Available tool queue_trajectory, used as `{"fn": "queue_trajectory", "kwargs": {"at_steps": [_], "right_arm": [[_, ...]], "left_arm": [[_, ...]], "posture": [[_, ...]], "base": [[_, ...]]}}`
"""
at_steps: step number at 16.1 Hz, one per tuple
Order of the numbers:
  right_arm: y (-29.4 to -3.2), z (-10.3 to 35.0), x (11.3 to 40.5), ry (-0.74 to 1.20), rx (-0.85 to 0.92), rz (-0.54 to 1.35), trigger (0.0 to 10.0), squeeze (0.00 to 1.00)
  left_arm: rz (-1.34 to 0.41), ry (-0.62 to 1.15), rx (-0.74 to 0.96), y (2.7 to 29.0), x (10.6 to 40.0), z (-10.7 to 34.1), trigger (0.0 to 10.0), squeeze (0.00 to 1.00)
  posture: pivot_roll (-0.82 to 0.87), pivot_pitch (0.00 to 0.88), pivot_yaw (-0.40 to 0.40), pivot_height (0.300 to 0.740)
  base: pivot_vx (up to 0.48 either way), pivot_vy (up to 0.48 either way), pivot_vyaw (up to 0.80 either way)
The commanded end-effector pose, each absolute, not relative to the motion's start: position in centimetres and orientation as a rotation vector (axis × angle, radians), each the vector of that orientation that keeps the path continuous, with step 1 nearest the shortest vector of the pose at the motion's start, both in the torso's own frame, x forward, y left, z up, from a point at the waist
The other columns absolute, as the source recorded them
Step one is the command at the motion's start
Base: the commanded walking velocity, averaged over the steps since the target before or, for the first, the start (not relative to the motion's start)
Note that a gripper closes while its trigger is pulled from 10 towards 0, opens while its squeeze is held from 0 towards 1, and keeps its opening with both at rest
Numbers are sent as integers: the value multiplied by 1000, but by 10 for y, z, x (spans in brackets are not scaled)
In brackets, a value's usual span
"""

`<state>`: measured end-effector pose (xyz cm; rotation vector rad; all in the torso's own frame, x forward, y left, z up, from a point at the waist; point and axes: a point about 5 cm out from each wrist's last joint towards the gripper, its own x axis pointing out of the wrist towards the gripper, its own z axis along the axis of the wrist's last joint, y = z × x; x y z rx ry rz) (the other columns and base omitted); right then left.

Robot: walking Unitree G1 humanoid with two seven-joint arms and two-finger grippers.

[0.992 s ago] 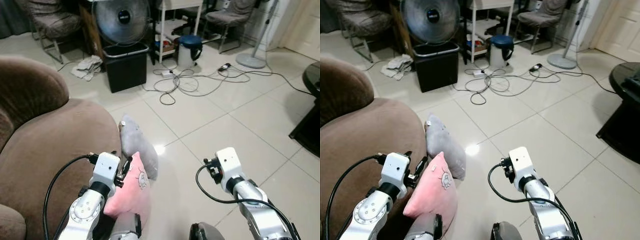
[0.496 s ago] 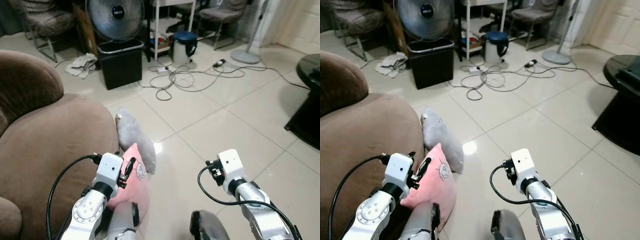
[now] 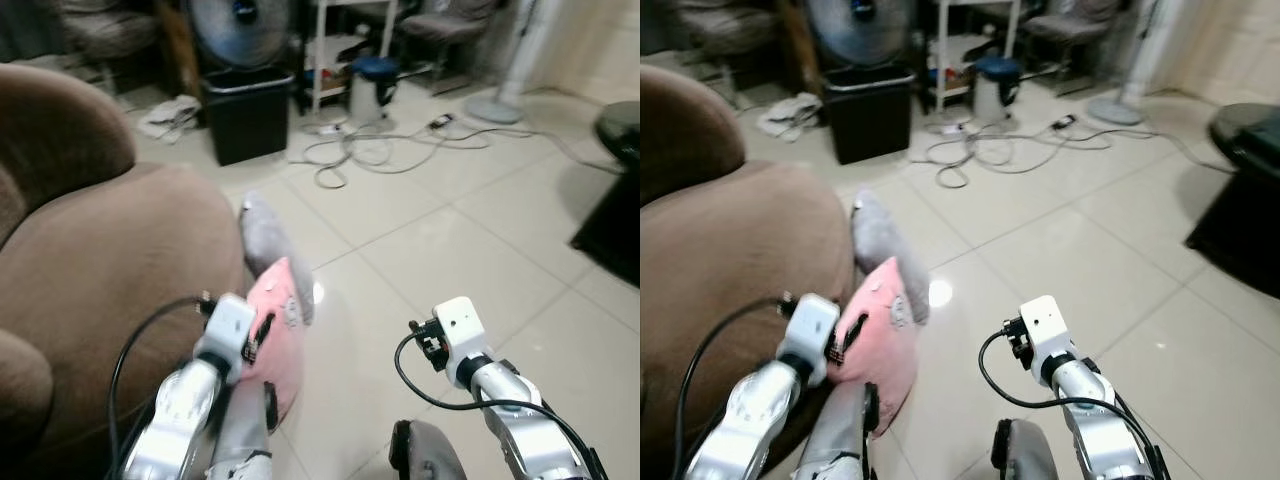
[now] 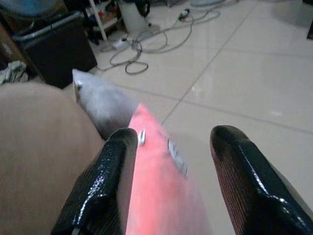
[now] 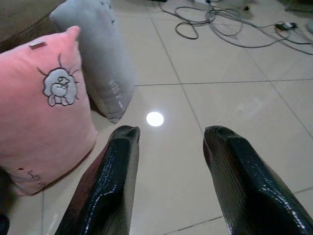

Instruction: Move the pillow to the sofa from floor

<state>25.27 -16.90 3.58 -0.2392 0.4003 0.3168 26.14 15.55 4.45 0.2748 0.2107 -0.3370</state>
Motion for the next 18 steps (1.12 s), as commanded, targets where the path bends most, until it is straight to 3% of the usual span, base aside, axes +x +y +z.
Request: {"fn": "queue_trajectory", "kwargs": {"at_steps": [1, 9, 10, 12, 15, 18], "right_arm": [[-172, 39, 256, 398, -248, 310, 10000, 0], [-166, 35, 259, 417, -310, 346, 10000, 0], [-164, 35, 261, 423, -339, 370, 10000, 0], [-162, 33, 262, 438, -377, 411, 10000, 0], [-159, 25, 258, 473, -459, 493, 10000, 0], [-151, 24, 252, 469, -557, 610, 10000, 0]], "left_arm": [[-325, 243, 264, 153, 262, 39, 10000, 0], [-368, 265, 268, 139, 274, 28, 10000, 0], [-365, 282, 259, 139, 277, 26, 10000, 43], [-325, 329, 244, 146, 282, 20, 10000, 1000], [-243, 426, 266, 162, 283, 5, 10000, 1000], [-116, 509, 180, 180, 280, -6, 10000, 1000]], "posture": [[67, 0, -34, 584], [60, 0, -21, 584], [57, 0, -22, 584], [53, 0, -29, 584], [41, 5, -40, 584], [10, 50, -84, 584]], "base": [[0, 0, 0], [0, 0, 0], [0, 0, 0], [0, 0, 0], [0, 0, 0], [0, 0, 0]]}}
